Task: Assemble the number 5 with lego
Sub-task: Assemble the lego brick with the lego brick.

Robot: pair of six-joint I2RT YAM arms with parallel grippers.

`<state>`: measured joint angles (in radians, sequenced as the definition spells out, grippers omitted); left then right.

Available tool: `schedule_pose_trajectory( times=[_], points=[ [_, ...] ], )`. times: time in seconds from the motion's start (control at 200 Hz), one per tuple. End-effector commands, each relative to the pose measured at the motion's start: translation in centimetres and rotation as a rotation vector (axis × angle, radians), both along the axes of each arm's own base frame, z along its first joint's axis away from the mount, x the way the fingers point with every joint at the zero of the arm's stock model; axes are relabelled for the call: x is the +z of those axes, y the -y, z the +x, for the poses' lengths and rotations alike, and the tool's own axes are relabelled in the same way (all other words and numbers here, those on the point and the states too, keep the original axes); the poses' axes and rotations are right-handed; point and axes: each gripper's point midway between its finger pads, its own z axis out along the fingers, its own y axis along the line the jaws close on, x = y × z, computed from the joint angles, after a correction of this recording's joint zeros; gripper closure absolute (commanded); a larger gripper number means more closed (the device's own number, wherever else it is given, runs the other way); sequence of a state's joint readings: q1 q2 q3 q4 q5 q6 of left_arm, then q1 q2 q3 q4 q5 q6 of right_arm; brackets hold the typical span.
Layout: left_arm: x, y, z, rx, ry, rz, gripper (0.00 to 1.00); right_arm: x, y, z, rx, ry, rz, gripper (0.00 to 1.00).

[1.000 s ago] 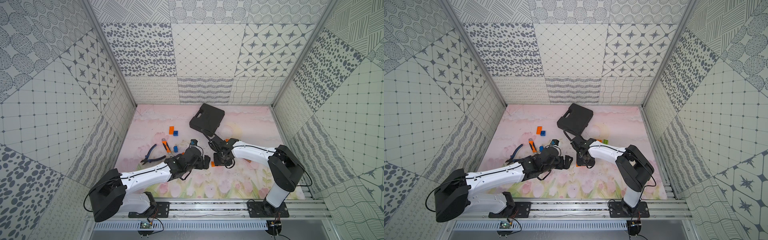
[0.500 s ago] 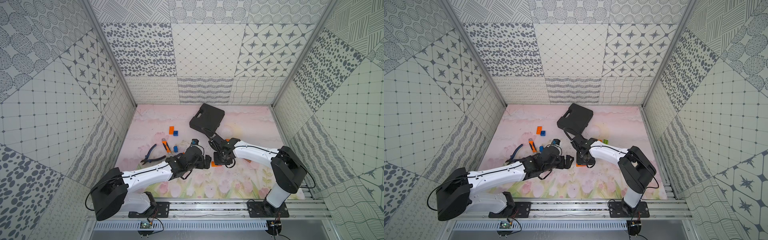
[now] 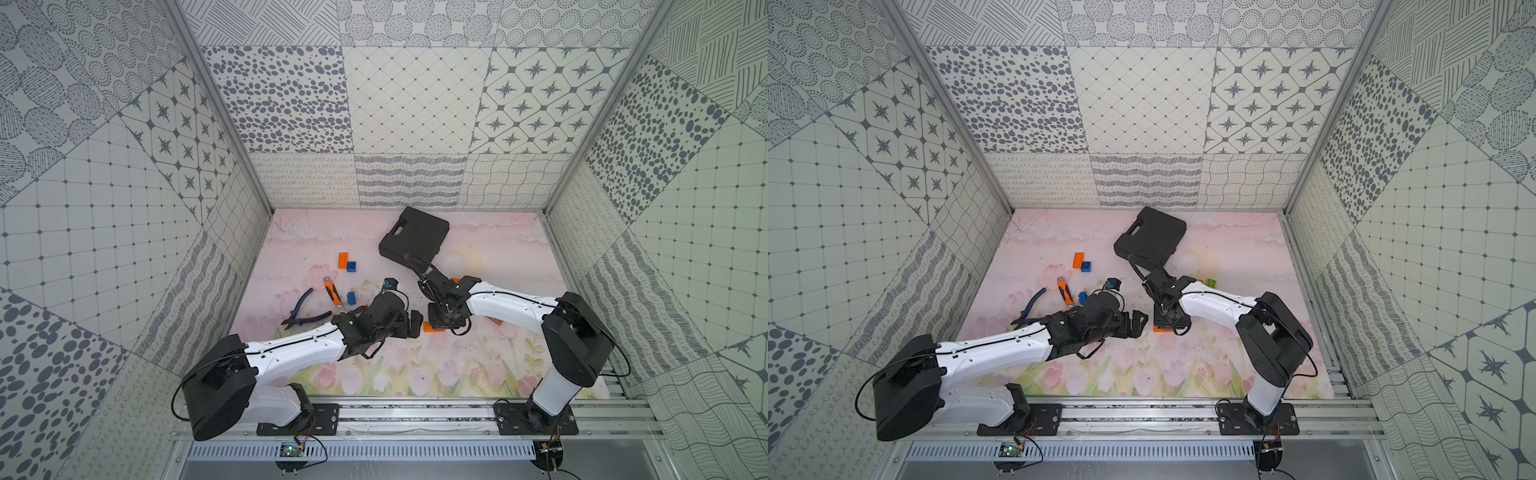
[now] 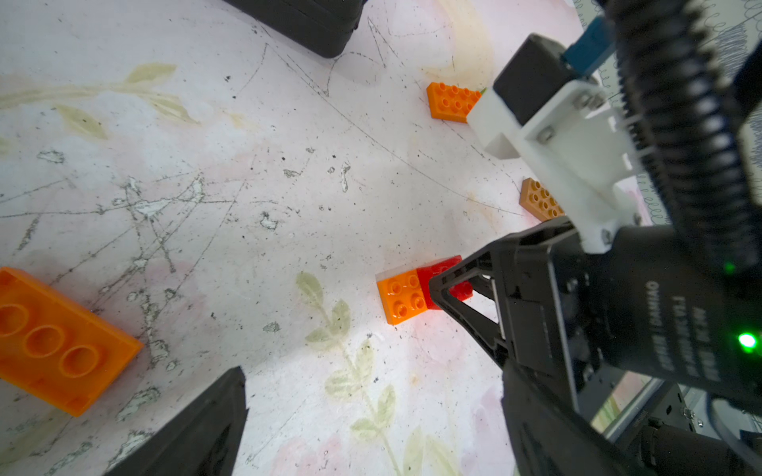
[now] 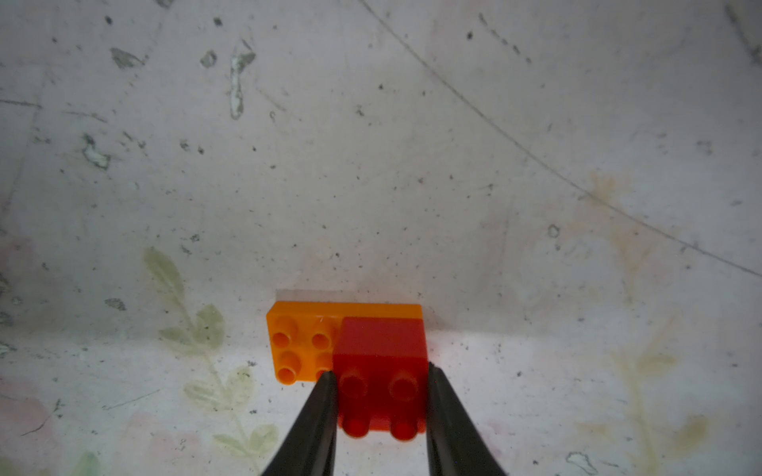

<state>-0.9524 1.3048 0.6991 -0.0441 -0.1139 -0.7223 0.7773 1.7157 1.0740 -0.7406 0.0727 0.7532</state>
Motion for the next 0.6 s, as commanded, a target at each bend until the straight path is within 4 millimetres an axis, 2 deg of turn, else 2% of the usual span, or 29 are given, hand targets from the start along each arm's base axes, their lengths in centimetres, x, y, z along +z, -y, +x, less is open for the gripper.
schedule_pose_trajectory(
  times=[0.0, 0.16, 0.435, 0.59],
  points=[
    [0.4, 0.2, 0.3, -0.008, 0.023, -0.009, 0.00, -5.8, 2.3, -2.8, -0.018, -0.129, -0.089, 0.76],
    [0.2, 0.1, 0.4, -0.003, 0.028, -0.006, 0.00, -6.2, 2.2, -3.0, -0.014, -0.140, -0.084, 0.78],
    [0.7, 0.5, 0.8, -0.006, 0.038, -0.004, 0.00, -5.4, 1.9, -2.3, -0.002, -0.114, -0.085, 0.78],
    [0.9, 0.7, 0.9, -0.010, 0.040, -0.005, 0.00, -4.2, 1.9, -1.7, 0.003, -0.091, -0.089, 0.78]
  ],
)
